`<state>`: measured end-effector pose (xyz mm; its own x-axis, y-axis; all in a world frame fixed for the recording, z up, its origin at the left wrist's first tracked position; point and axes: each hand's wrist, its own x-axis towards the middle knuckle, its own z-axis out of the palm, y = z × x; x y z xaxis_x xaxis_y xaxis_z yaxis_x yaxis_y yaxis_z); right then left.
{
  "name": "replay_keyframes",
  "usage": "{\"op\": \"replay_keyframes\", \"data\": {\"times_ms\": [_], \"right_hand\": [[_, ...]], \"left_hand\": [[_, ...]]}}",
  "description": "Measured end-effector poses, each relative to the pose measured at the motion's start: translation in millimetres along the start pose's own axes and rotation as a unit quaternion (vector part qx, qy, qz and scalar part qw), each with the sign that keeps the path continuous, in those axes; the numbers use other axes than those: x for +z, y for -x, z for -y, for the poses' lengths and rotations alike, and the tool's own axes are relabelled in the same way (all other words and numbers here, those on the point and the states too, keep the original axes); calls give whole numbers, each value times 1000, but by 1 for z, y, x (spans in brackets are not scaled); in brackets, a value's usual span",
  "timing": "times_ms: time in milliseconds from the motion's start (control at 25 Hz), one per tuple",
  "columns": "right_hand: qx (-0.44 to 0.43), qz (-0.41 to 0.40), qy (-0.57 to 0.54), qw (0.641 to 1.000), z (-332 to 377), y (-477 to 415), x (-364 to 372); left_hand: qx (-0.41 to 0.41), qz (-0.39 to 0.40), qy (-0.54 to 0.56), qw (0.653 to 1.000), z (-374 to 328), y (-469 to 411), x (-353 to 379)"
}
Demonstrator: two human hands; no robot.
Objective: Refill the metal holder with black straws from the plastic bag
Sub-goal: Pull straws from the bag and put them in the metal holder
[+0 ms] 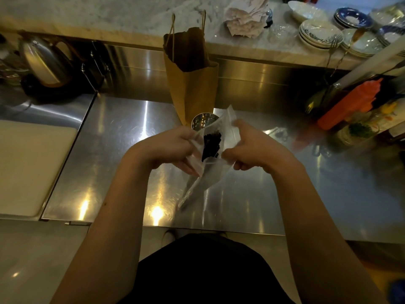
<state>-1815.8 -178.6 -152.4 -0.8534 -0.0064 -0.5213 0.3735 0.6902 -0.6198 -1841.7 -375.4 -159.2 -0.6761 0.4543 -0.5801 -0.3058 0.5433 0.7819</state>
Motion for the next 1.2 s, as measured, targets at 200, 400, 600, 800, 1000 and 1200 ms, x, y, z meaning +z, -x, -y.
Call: {"op": "replay_keyframes", "data": {"times_ms": [200,400,600,800,1000,1200], "right_hand": [[85,-15,-55,995,-21,-1,-11],[78,-4,-47,996,-24,5,-8],[51,1,-49,997,-20,16,-8],[36,-14,-45,998,-19,23,-6],[59,-39,-69,995,-31,31,-7],[53,-65,-170,982,-32,43,-13]], "left_hand": [[-4,-50,64,997,23,9,-20],[5,-48,56,997,22,10,-17],[16,-49,8,999,18,13,-11],[-17,-129,-66,989,21,4,-1],[-8,-139,-74,987,20,5,5],[130,-113,-61,983,7,12,18]]}}
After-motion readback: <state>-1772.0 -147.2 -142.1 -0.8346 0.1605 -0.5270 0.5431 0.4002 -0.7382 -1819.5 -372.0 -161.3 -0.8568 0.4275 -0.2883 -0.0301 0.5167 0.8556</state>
